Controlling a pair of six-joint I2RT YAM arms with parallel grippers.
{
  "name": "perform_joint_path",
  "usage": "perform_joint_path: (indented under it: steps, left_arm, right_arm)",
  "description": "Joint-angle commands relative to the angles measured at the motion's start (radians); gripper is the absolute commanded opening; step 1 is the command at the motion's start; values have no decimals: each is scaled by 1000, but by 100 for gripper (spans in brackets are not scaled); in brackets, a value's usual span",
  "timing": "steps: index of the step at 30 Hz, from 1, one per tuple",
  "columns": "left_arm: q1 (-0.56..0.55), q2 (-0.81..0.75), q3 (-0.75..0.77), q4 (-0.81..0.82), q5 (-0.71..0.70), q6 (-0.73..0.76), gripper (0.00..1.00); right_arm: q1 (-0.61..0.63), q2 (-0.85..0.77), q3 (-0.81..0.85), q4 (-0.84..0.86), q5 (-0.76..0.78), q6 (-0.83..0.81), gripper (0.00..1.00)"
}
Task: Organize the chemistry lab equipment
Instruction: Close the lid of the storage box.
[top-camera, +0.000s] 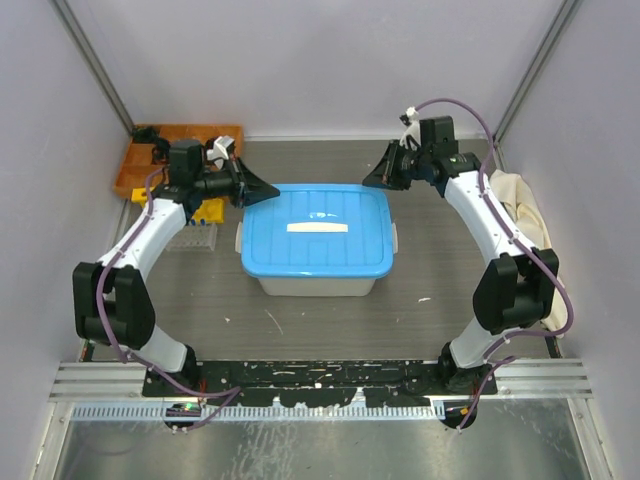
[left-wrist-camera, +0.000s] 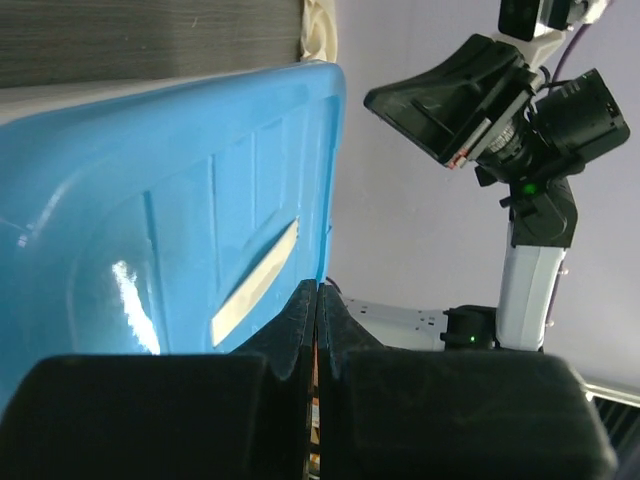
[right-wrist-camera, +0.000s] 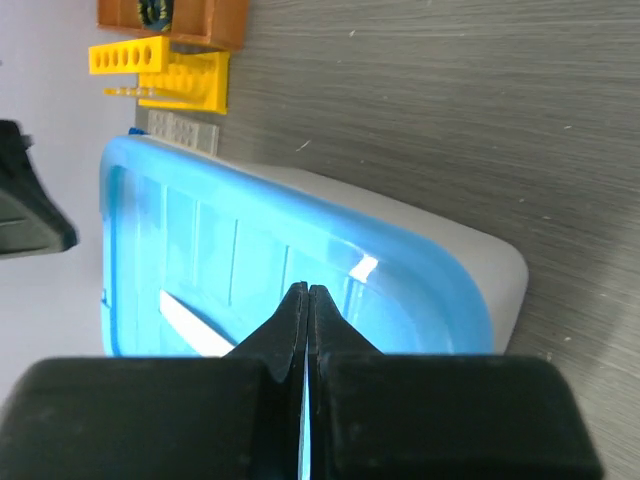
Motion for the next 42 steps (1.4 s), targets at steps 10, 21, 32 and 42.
perform_joint_path:
  steps: [10, 21, 32, 42]
  left_arm:
    - [4, 79, -74, -94, -9, 159, 0]
    - [16, 96, -143, -162, -77, 289, 0]
    - [17, 4, -127, -57, -88, 234, 0]
    - [18, -72, 92, -100, -97, 152, 9]
  right_arm:
    - [5, -43, -5, 38, -92, 18, 1]
    - [5, -46, -16, 35, -87, 4, 1]
    - [5, -42, 2, 40, -106, 1, 1]
    - [-2, -55, 91, 31, -284, 70, 4]
